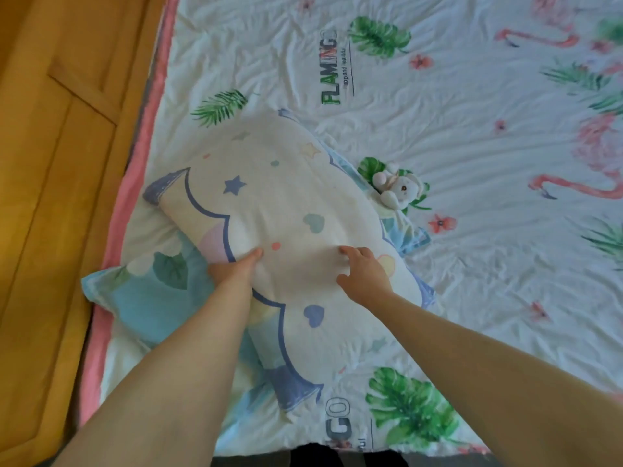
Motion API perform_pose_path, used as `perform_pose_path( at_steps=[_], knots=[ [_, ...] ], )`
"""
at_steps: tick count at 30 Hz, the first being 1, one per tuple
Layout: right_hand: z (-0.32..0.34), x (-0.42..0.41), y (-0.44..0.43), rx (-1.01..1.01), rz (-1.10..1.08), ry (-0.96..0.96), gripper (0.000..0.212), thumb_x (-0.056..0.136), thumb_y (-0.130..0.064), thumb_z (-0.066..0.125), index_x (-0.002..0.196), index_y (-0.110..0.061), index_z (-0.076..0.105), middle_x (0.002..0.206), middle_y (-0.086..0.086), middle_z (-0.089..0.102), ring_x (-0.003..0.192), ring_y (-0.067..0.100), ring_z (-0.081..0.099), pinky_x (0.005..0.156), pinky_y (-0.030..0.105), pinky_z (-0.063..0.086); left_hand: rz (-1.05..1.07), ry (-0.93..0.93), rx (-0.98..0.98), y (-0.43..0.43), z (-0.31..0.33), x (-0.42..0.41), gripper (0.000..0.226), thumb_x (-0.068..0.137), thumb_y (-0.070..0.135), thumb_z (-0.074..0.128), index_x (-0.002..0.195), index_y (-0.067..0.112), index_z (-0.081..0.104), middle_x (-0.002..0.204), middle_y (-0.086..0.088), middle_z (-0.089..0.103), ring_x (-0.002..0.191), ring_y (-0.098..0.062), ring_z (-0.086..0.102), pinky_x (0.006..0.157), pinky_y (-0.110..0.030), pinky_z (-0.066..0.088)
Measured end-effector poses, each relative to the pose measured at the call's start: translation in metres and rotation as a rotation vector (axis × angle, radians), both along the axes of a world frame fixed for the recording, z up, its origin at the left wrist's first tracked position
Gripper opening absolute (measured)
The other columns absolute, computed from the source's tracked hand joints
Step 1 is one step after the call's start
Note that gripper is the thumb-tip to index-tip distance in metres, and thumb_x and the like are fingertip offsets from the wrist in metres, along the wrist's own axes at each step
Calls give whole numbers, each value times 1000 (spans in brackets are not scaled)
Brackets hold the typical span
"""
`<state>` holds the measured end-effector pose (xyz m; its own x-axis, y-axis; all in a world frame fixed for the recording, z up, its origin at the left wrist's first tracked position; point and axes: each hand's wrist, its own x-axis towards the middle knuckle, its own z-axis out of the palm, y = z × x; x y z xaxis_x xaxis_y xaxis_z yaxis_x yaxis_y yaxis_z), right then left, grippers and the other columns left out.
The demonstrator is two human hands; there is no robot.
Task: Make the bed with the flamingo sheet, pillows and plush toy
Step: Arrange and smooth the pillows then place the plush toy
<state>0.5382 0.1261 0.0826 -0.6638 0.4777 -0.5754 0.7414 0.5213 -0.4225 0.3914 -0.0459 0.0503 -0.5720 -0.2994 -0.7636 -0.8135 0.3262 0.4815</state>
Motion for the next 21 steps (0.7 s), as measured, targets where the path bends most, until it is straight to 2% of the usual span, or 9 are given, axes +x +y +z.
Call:
perform_pose_path(
  at_steps=[3,5,8,10,13,17,21],
  knots=[
    [6,9,-5,-29,-4,37,62,86,-15,57,143,-21,36,143,4,34,119,26,49,90,31,44,-95,44,-17,9,16,7,82,62,23,86,131,0,47,124,-14,60,104,-32,62,86,-36,52],
    [12,17,-8,-42,-11,81,65,84,-12,56,144,-20,33,146,1,31,123,24,46,91,31,43,-136,78,39,19,34,16,63,68,11,81,122,-3,54,117,-15,62,98,-30,63,77,-31,50],
    [28,32,-7,-23,-28,164,71,83,-8,53,147,-24,26,152,-3,23,133,21,36,100,34,41,-164,171,150,34,71,35,26,69,-2,76,89,1,60,104,-16,64,84,-26,60,72,-30,47],
    [35,36,-5,3,-13,181,74,86,-9,52,150,-26,19,157,-2,15,140,21,26,108,37,35,-155,233,211,45,88,44,25,68,-8,74,80,4,56,95,-15,62,81,-25,59,70,-31,47],
    [61,51,5,32,25,241,76,87,-11,52,151,-28,14,158,-2,12,142,20,23,109,37,34,-166,331,282,61,118,71,26,67,-11,71,72,7,54,87,-13,61,75,-24,59,63,-30,48],
    [99,96,30,122,91,315,80,87,-16,57,151,-30,10,158,-2,10,142,22,22,106,36,35,-192,430,327,79,162,119,23,68,-11,69,80,4,57,86,-10,61,74,-23,58,57,-26,45],
    [129,141,49,203,148,365,84,86,-23,61,151,-34,8,159,-1,8,147,20,7,111,40,30,-269,496,356,91,204,154,25,67,-14,68,71,8,55,83,-13,63,68,-23,59,59,-28,48]
  ],
)
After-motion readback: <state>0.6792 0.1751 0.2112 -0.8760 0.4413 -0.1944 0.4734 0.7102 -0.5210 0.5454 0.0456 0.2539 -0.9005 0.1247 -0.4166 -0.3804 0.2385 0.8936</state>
